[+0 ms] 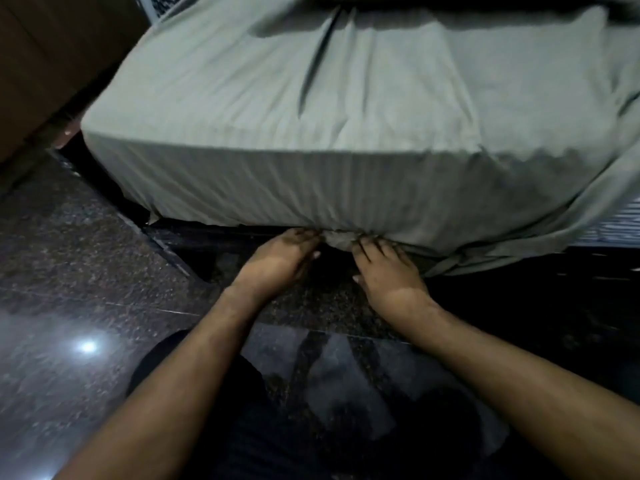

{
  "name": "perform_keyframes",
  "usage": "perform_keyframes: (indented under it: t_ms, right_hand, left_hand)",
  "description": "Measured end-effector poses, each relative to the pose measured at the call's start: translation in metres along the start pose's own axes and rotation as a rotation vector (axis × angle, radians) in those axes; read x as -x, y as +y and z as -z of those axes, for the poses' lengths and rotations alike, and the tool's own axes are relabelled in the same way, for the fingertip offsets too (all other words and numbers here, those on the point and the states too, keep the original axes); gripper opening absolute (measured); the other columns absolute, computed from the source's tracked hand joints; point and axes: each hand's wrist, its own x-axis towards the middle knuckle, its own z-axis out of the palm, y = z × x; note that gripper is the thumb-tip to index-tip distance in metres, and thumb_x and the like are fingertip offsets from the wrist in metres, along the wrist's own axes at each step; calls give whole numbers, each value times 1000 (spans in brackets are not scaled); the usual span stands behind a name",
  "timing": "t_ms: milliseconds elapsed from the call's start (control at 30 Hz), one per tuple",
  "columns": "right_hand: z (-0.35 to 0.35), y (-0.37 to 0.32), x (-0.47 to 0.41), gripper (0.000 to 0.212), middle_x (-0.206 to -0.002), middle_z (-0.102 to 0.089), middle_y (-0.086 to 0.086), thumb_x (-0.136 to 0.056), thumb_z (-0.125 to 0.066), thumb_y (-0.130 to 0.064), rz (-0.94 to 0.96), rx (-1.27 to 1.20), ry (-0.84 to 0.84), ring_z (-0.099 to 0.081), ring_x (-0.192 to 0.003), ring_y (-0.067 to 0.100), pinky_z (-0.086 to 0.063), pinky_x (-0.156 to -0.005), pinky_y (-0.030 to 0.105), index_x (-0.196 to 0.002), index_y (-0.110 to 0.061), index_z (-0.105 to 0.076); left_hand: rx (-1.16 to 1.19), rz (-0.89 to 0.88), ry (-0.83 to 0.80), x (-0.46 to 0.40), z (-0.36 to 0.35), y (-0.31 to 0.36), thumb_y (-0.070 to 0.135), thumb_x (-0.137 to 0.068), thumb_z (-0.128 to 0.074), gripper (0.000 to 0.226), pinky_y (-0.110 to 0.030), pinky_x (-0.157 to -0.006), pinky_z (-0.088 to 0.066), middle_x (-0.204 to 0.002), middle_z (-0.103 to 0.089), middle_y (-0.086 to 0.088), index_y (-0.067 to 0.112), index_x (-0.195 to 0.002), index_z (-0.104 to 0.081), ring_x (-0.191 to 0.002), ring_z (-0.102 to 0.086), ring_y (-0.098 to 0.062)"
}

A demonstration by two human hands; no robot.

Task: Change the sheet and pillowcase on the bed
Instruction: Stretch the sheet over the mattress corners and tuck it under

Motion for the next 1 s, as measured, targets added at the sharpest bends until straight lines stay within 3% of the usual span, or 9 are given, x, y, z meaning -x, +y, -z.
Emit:
perform_keyframes:
  t_ms: [167,333,400,467,567,633,767,900,1000]
  right_hand:
    - [4,16,12,55,-142,-51,9,-95,-57,-31,-78,-29,9,-49,-129,30,-43,-107,46,-144,-8,-48]
    - [-9,36,18,53,-148,-50,11,-98,-49,-32,-103,-78,52,-48,-134,31,-41,-109,46,-145,-7,-48]
    - [-11,42,11,54,-143,-54,8,-100,-36,-40,-95,-71,116,-50,-130,27,-41,-108,43,-142,-9,-51]
    - [-9,51,-2,54,-125,-66,8,-101,-29,-46,-127,-96,169,-61,-115,27,-48,-97,40,-126,-12,-64]
    - [-3,68,-24,66,-87,-73,14,-103,-22,-49,-204,-171,167,-70,-80,35,-54,-63,40,-90,-11,-74]
    - [-2,77,-32,72,-80,-72,19,-104,-20,-50,-180,-160,136,-69,-72,38,-55,-57,42,-84,-7,-74]
    - [-3,89,-29,62,-94,-73,17,-103,-19,-45,-67,-145,57,-69,-85,37,-55,-68,44,-98,-13,-71]
    - [5,89,-3,35,-117,-68,11,-98,-45,-32,-1,-126,21,-65,-105,34,-55,-85,43,-122,-14,-63]
    - [3,81,33,54,-147,-51,16,-98,-46,-32,0,-179,38,-49,-135,31,-41,-112,39,-145,-5,-48]
  left_hand:
    - [53,36,-20,-43,-14,53,24,-102,-46,31,-38,-82,-44,-130,-62,-11,16,-130,-58,-114,-59,-33]
    - [171,-35,-80,-65,-32,62,11,-96,-49,35,-43,-95,-47,-126,-64,-19,6,-130,-57,-117,-59,-36]
    - [103,-23,-129,-67,-38,61,25,-101,-39,48,-40,-108,-39,-139,-57,-21,3,-142,-49,-128,-53,-35]
    - [6,-18,-144,-70,-41,62,41,-104,-28,59,-38,-112,-35,-148,-50,-17,6,-149,-43,-136,-47,-32]
    - [18,58,-77,-80,-33,75,35,-106,-36,40,-40,-93,-46,-133,-62,-15,13,-132,-58,-120,-59,-35]
    - [37,106,-41,-87,-30,88,32,-105,-38,36,-44,-82,-49,-124,-65,-18,12,-122,-62,-108,-62,-40]
    - [69,182,-56,-94,-38,101,30,-103,-37,36,-46,-84,-48,-121,-65,-21,9,-118,-62,-108,-62,-41]
    - [-13,149,-66,-97,-39,96,40,-100,-14,61,-51,-79,-50,-109,-67,-23,7,-114,-63,-99,-65,-44]
    - [-75,108,-159,-107,-46,85,39,-98,-9,67,-50,-71,-54,-103,-68,-23,4,-114,-64,-90,-67,-44]
